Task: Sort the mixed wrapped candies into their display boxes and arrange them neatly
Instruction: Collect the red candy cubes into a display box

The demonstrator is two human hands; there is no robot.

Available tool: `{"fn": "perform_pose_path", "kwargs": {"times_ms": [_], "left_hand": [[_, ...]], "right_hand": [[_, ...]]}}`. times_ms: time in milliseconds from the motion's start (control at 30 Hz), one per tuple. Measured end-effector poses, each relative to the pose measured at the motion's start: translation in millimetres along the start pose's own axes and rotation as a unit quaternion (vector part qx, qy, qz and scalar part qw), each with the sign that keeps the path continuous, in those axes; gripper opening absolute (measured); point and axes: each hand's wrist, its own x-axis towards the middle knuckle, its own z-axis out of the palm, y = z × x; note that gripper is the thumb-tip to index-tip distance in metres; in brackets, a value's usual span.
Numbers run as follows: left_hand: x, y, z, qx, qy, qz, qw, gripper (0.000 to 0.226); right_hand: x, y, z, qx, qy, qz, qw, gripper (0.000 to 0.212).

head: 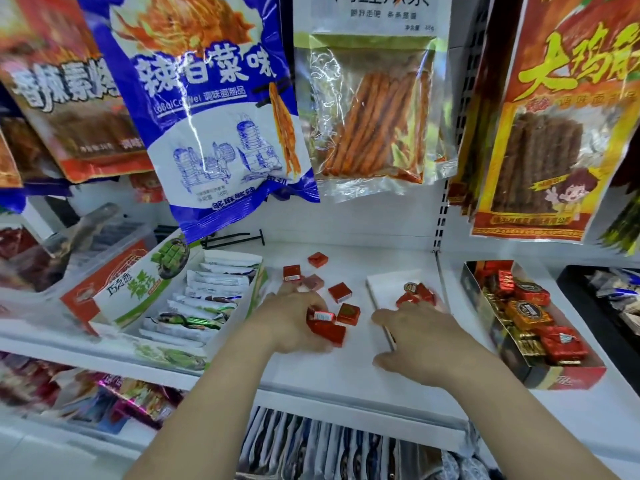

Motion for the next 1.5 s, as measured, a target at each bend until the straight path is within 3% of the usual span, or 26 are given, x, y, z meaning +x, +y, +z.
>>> {"fn": "perform_pose_path", "kwargs": {"times_ms": [167, 333, 533, 733, 1000, 1167, 1267, 1400, 1500], "left_hand": [[-6.9, -10.5, -3.3, -0.007, 0.006, -0.002, 1.0, 0.049], [-11.7, -18.2, -4.4, -0.009, 0.017, -0.019, 1.0, 0.046], [-11.8, -18.0, -0.8, 0.013, 0.021, 0.008, 1.0, 0.047], [-14.0, -25.6, 1.0, -0.051, 0.029, 0.009, 0.998, 0.033], [-15.6, -30.7, -0.4, -0.156, 0.027, 0.005, 0.987, 0.024], [-17.1, -27.2, -5.3, -0.192, 0.076, 0.006, 0.978, 0.021], [-19.4, -22.8, -8.2, -0.235, 0.091, 0.006, 0.968, 0.02], [-19.4, -11.7, -9.4, -0.291, 0.122, 0.017, 0.949, 0.018], [-15.4, -2.2, -9.9, -0.32, 0.155, 0.032, 0.934, 0.019]], "right_hand": [[4.0, -7.3, -3.6, -0.002, 0.018, 0.0, 1.0, 0.059], [10.0, -21.1, -6.5, 0.017, 0.16, -0.05, 0.986, 0.048], [24.7, -38.2, 14.5, 0.003, 0.06, -0.08, 0.995, 0.062], [30.7, -39.9, 14.0, -0.022, 0.086, -0.084, 0.992, 0.033], [27.6, -42.0, 7.8, 0.013, 0.1, -0.104, 0.99, 0.031], [29.5, -43.2, 12.9, 0.065, 0.125, -0.132, 0.981, 0.026], [28.5, -42.2, 15.8, 0.054, 0.101, -0.123, 0.986, 0.033], [20.5, -45.4, 12.7, 0.032, 0.088, -0.12, 0.988, 0.015], [11.1, -34.1, -0.3, 0.077, 0.081, -0.103, 0.988, 0.02]]}}
